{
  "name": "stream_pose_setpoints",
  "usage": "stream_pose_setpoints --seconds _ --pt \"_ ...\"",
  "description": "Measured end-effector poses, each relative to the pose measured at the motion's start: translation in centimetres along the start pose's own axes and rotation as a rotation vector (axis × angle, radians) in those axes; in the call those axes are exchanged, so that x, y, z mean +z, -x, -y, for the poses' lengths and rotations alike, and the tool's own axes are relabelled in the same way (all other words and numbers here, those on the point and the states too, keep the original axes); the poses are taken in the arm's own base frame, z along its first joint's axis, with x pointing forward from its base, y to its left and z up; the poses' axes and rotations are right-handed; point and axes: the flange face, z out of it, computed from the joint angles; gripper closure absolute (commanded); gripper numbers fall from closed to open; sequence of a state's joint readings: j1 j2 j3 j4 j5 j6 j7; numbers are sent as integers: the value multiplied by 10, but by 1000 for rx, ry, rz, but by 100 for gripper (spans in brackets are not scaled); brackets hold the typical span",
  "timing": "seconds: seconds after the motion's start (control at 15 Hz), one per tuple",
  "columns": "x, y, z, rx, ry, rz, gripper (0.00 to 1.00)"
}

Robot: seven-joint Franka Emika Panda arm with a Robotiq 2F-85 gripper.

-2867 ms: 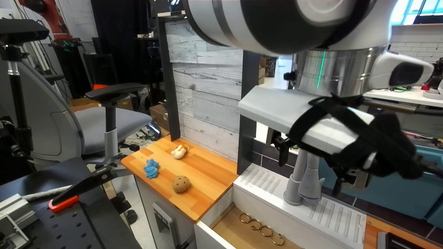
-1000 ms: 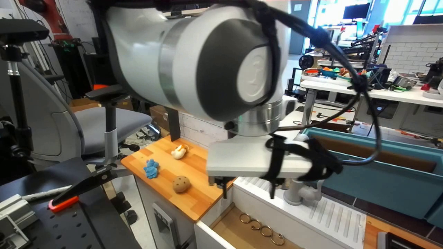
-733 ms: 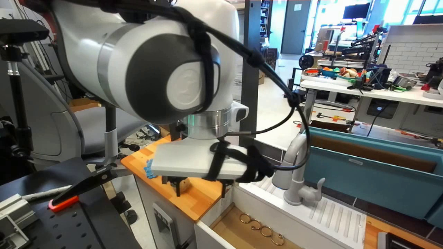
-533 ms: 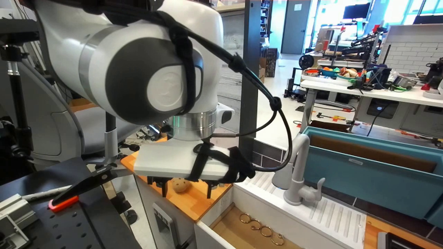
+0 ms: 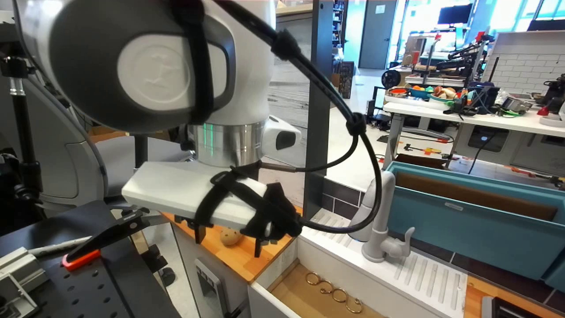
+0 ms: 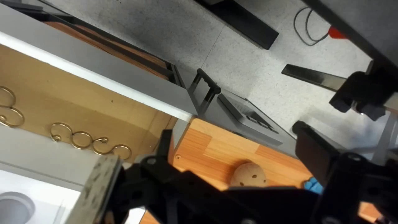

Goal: Push the grey faucet to the left

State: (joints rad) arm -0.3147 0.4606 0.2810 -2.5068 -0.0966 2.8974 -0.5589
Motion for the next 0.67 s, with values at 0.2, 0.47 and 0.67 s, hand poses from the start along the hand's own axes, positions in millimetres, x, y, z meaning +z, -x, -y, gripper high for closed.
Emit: stream_pose_setpoints --seconds 0.2,0.47,0.67 --pt "-32 8 0 163 38 -33 0" --pt "-71 28 -13 373 112 -57 0" --pt "-90 43 -25 489 134 -54 0"
